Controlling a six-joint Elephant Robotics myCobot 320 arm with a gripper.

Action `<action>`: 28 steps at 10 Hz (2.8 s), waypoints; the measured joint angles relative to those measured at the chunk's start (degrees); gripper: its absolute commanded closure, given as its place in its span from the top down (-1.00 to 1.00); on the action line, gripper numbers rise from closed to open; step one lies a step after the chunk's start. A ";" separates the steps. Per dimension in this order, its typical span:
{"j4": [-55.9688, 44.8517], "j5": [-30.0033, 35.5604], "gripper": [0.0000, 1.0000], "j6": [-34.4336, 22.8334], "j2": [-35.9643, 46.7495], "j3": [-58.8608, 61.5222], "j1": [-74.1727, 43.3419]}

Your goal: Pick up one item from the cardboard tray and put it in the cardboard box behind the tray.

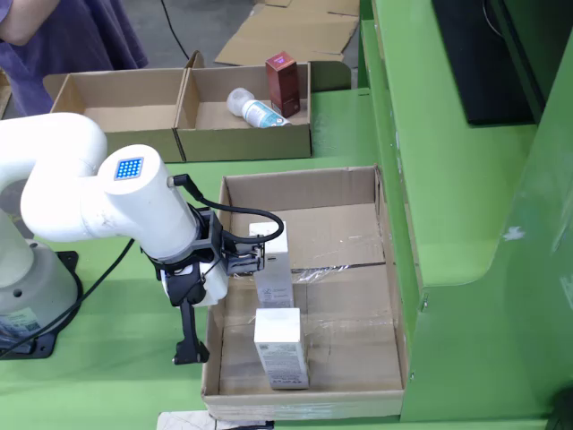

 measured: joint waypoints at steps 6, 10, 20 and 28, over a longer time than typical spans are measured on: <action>-5.72 1.14 1.00 -1.58 -6.06 16.00 -3.07; -9.85 1.23 1.00 -1.84 -8.44 26.19 -4.22; -6.51 1.32 1.00 -2.90 -22.23 50.19 -5.97; 0.43 -0.26 1.00 -2.90 -23.64 50.19 -5.89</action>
